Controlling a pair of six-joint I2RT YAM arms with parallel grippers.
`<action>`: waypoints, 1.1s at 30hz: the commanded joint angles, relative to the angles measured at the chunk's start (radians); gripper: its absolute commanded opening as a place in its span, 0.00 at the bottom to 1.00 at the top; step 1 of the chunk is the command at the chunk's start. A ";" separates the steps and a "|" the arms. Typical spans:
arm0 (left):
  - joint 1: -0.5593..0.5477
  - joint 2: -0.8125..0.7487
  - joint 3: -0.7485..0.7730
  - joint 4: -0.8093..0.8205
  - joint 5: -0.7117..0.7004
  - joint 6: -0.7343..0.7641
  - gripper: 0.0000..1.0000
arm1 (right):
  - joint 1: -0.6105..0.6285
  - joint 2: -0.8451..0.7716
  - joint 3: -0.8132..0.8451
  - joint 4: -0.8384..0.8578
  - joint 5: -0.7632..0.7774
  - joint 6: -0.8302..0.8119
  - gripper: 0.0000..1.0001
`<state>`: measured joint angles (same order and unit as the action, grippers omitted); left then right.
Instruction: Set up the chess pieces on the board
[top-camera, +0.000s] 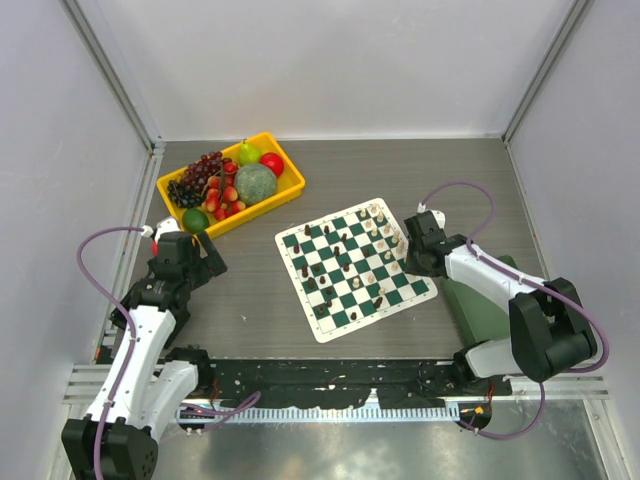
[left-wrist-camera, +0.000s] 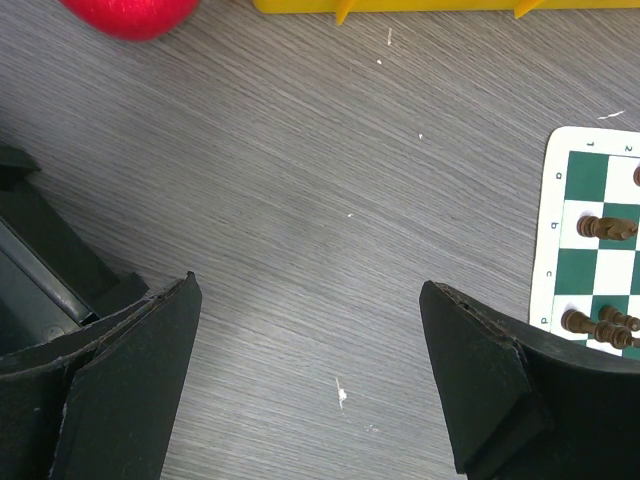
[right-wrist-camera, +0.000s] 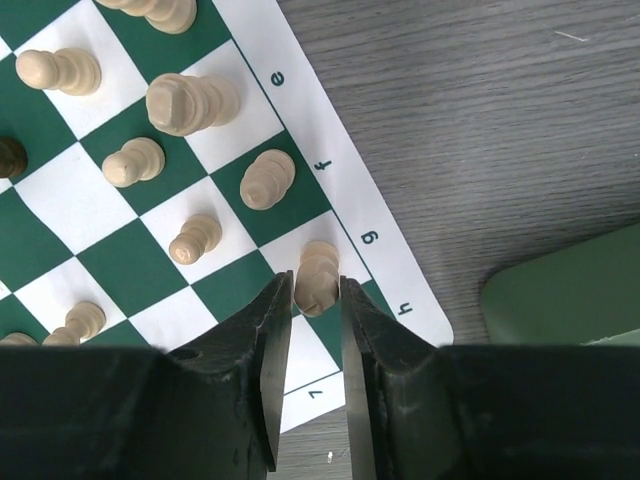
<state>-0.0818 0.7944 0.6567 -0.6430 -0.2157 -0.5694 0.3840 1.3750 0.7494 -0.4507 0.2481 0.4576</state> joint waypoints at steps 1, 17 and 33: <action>0.005 -0.001 0.012 0.032 -0.001 -0.001 0.99 | -0.004 -0.013 0.001 0.017 -0.007 -0.007 0.33; 0.005 -0.001 0.011 0.032 0.002 -0.003 0.99 | -0.002 -0.185 0.143 -0.085 -0.030 -0.062 0.50; 0.005 -0.007 0.017 0.034 0.010 -0.007 0.99 | 0.266 -0.047 0.235 -0.074 -0.125 -0.011 0.50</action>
<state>-0.0818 0.7944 0.6567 -0.6418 -0.2142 -0.5701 0.5922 1.2850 0.9306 -0.5392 0.1322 0.4213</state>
